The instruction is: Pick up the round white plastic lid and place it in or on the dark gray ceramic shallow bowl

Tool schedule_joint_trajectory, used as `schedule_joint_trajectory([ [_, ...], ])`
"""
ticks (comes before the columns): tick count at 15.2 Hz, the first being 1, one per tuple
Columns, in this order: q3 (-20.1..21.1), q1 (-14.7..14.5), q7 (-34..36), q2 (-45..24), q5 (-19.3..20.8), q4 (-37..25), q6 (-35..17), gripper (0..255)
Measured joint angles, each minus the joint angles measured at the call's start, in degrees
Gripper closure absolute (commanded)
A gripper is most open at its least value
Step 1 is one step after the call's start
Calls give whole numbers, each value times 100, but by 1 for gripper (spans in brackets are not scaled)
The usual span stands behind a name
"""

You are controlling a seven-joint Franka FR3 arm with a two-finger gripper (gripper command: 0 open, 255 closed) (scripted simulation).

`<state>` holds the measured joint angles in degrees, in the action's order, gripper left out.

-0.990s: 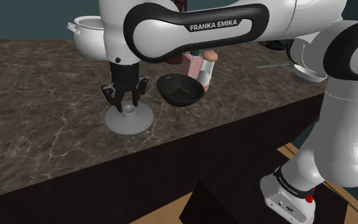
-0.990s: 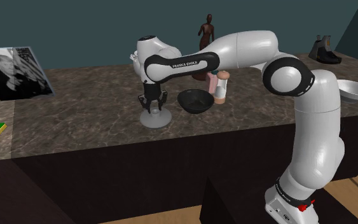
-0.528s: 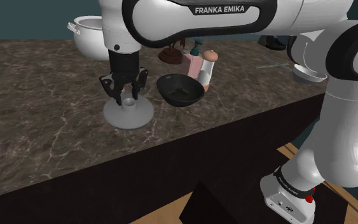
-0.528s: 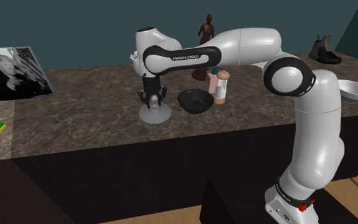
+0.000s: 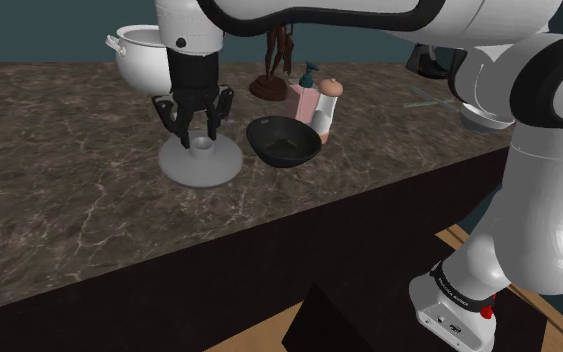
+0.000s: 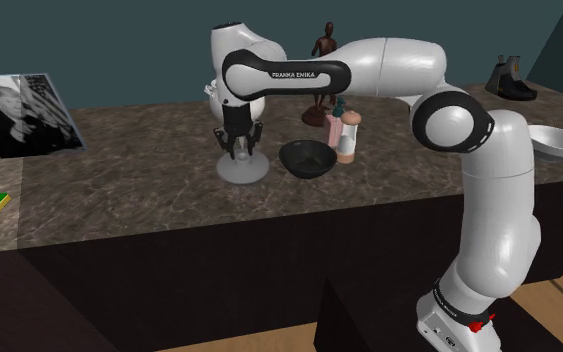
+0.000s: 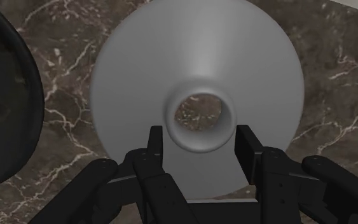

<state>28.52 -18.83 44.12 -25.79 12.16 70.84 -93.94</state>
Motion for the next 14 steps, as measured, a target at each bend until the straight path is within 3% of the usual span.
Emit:
schedule_joint_trajectory([
  [10, -18, -304, -7, -328, 140, -1315, 982, 255],
  [14, -59, -531, -38, -629, 269, -2157, 1511, 255],
])
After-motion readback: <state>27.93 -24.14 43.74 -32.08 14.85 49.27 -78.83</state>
